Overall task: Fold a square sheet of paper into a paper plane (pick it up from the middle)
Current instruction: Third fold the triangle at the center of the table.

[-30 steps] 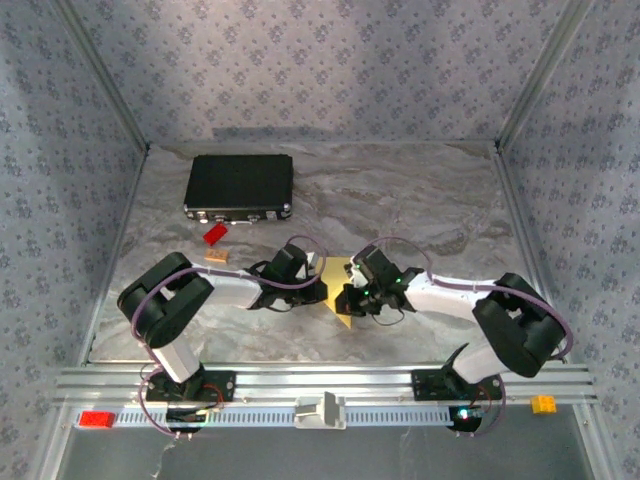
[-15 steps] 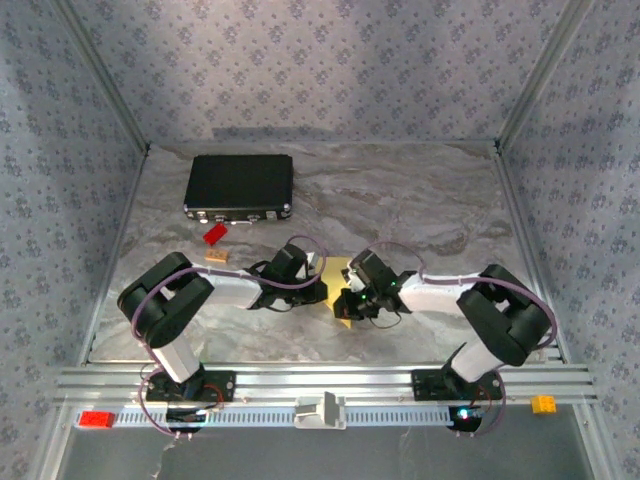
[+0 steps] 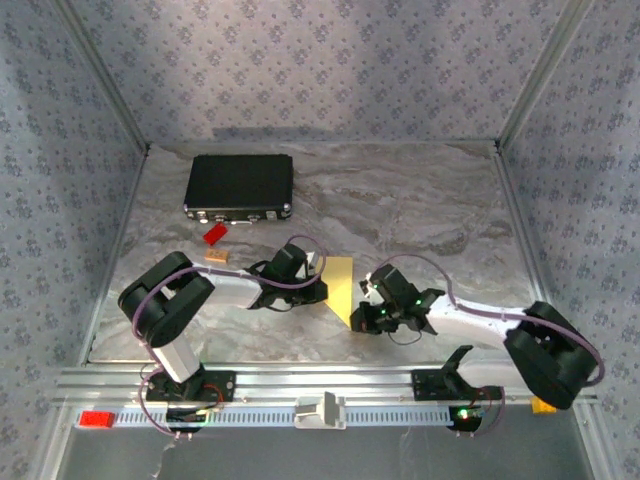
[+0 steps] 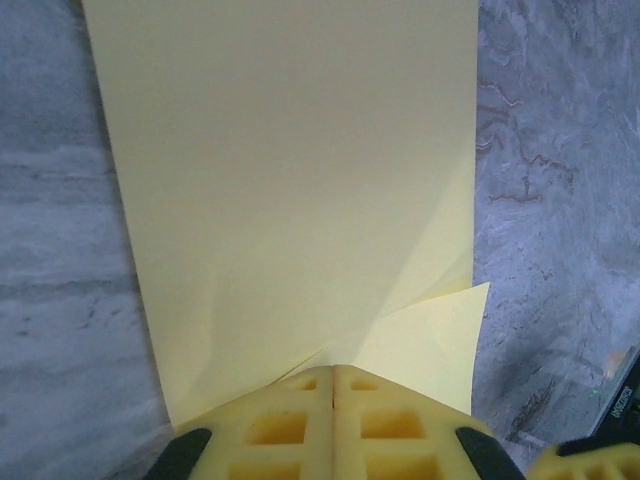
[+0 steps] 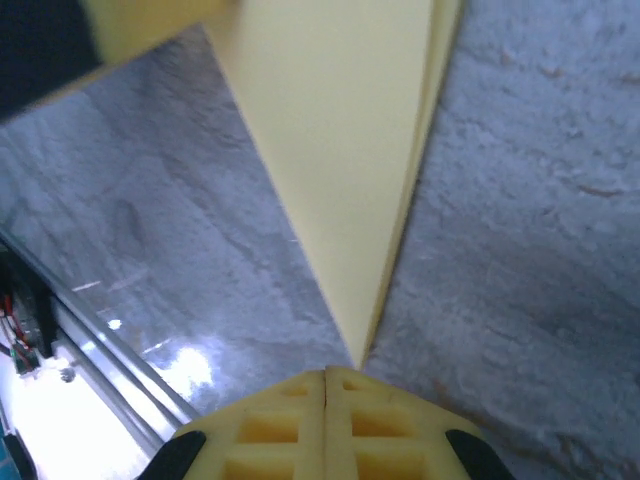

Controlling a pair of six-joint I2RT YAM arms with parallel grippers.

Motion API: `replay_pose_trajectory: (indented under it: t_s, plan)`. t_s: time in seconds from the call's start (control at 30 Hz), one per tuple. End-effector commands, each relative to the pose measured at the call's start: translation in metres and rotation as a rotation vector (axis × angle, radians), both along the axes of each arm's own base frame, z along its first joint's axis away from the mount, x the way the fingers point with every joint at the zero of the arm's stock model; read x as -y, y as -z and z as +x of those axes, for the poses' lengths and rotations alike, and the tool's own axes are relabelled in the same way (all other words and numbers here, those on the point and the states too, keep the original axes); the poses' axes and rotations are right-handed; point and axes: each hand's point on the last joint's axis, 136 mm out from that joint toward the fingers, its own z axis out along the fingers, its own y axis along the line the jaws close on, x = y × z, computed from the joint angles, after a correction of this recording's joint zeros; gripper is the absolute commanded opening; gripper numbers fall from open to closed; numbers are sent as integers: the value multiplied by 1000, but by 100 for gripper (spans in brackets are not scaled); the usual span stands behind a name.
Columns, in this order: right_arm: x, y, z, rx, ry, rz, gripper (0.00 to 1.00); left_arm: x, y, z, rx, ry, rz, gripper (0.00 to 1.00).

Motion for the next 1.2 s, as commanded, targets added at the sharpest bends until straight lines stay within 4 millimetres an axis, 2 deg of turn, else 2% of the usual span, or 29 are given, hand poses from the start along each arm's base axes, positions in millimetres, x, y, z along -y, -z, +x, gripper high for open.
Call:
replay_pose_trajectory:
  t_s: [0.0,0.17,0.3,0.43,0.9,1.17]
  plan:
    - [-1,-23,15,60,26,-12,3,-19,28,-8,-38,-22,99,0]
    - [-10,-28,30,64,44,14,3,-19,29,-7,-37,-25,104,0]
    - [-24,-24,30,27,9,25,3,-20,31,-8,-41,-25,105,0]
    - [-30,-22,32,21,0,25,2,-20,31,-8,-42,-24,105,0]
    - [-35,-14,35,-16,-9,13,1,-23,32,-8,-43,-35,106,0]
    - [-34,-16,38,0,6,22,0,-19,34,-8,-48,-37,92,0]
